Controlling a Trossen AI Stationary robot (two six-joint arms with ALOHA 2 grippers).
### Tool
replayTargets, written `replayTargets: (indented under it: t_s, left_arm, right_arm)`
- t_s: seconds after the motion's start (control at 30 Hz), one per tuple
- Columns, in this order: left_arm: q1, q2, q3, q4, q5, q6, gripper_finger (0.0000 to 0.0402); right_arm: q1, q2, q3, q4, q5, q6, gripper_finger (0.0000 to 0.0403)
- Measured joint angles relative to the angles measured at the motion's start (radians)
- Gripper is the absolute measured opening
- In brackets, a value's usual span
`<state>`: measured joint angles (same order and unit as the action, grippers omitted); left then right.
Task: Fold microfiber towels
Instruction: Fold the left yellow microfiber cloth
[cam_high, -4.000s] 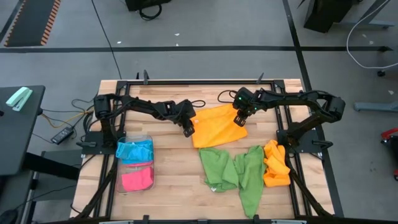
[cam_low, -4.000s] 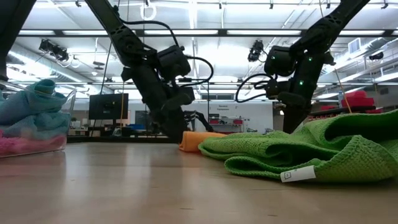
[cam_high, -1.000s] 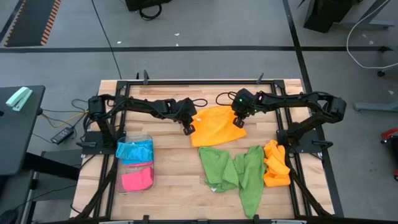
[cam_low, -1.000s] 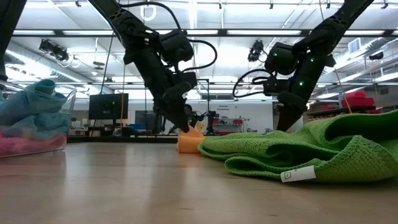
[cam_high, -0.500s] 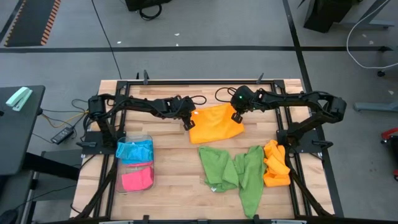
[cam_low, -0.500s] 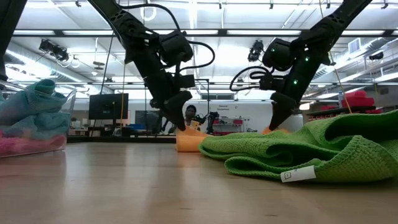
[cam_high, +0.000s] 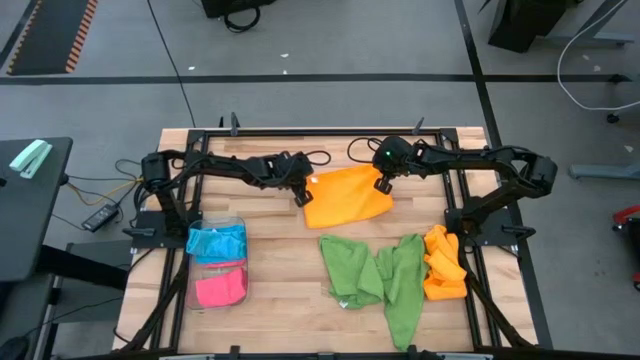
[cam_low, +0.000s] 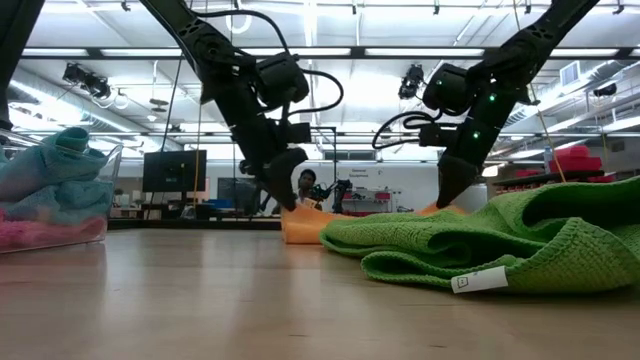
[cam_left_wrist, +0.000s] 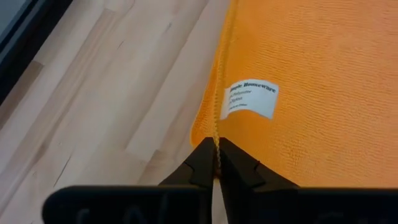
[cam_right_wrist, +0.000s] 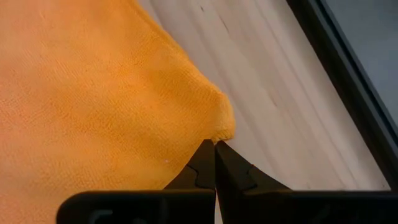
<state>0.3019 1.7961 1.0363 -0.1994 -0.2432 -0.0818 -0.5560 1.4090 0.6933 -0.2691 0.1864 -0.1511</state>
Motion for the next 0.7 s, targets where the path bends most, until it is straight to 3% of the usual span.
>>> replayTargets:
  t_s: [0.3,0.53,0.7]
  left_arm:
    - [0.012,0.054,0.001,0.032,-0.001,0.015,0.0007]
    - [0.032,0.055,0.001,0.032,-0.023,0.011,0.0034]
    - [0.029,0.055,0.001,0.031,-0.023,0.008,0.0035]
  right_arm:
    - [0.0,0.0,0.0,0.007,0.0,-0.011,0.0003]
    - [0.0,0.0,0.0,0.011,0.0,-0.038,0.0004]
    - [0.0,0.0,0.0,0.012,0.0,-0.057,0.0036]
